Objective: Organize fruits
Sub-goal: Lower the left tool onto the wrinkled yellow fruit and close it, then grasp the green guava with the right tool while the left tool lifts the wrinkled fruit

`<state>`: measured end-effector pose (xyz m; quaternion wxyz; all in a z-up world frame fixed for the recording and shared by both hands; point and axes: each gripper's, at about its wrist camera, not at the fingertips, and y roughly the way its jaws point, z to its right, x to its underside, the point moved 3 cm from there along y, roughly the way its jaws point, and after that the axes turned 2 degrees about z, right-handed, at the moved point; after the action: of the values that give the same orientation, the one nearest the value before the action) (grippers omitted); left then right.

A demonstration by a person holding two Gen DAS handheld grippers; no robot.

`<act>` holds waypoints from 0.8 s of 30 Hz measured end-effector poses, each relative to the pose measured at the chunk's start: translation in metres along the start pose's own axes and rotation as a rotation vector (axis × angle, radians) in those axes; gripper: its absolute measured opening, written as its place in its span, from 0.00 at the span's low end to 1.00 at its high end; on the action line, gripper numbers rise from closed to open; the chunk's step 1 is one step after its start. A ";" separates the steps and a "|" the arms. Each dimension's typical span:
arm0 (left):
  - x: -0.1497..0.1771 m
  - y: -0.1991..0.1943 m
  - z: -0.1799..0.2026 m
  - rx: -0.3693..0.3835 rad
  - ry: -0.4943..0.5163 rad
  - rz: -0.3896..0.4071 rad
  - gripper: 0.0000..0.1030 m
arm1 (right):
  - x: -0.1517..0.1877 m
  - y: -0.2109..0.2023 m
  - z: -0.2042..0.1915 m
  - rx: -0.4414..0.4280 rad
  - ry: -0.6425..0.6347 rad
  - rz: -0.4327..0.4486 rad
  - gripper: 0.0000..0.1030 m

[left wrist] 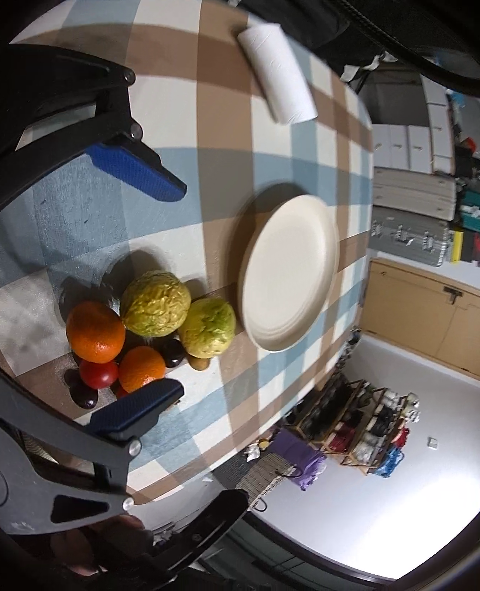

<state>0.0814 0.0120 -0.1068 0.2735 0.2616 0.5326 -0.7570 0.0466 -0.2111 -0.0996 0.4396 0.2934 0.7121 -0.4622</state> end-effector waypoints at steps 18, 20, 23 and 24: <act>0.000 0.053 -0.009 0.201 -0.075 -0.146 0.42 | 0.013 0.037 0.017 -0.011 0.034 -0.051 1.00; 0.002 0.053 -0.012 0.215 -0.084 -0.144 0.42 | 0.013 0.039 0.017 -0.011 0.035 -0.053 1.00; 0.000 0.053 -0.015 0.227 -0.099 -0.136 0.42 | 0.014 0.041 0.017 -0.015 0.035 -0.063 1.00; -0.001 0.053 -0.016 0.227 -0.100 -0.133 0.42 | 0.014 0.042 0.017 -0.016 0.033 -0.067 1.00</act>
<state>0.1205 0.0121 -0.1456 0.2175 0.2170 0.4455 -0.8409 0.0811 -0.2098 -0.1326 0.4144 0.2733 0.7323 -0.4661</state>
